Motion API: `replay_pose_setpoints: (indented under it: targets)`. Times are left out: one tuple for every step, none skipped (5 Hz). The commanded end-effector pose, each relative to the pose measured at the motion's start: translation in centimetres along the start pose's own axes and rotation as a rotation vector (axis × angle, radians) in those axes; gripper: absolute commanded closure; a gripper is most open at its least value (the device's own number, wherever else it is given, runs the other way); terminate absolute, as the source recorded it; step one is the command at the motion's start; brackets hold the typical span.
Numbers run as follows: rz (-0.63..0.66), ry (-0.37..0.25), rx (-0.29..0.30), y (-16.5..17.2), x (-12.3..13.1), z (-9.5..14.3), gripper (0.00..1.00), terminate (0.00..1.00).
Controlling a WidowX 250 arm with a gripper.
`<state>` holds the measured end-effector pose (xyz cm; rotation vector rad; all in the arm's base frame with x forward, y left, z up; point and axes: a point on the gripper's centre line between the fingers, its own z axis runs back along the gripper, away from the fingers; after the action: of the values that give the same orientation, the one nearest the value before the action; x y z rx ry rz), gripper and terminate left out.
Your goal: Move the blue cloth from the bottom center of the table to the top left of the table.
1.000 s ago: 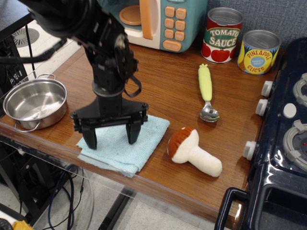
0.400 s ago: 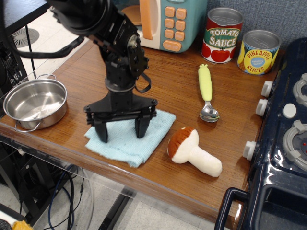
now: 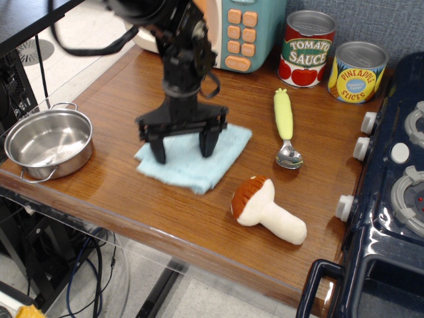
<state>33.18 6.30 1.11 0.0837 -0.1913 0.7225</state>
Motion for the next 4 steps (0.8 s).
replay_pose_setpoints:
  targets:
    - [0.126, -0.043, 0.004, 0.6, 5.8, -0.6, 0.00, 0.00]
    - [0.213, -0.037, 0.041, 3.1, 7.4, -0.6, 0.00, 0.00]
    - [0.296, -0.026, 0.095, 5.5, 9.1, -1.1, 0.00, 0.00]
    - [0.392, -0.042, 0.110, 7.8, 11.4, -1.0, 0.00, 0.00]
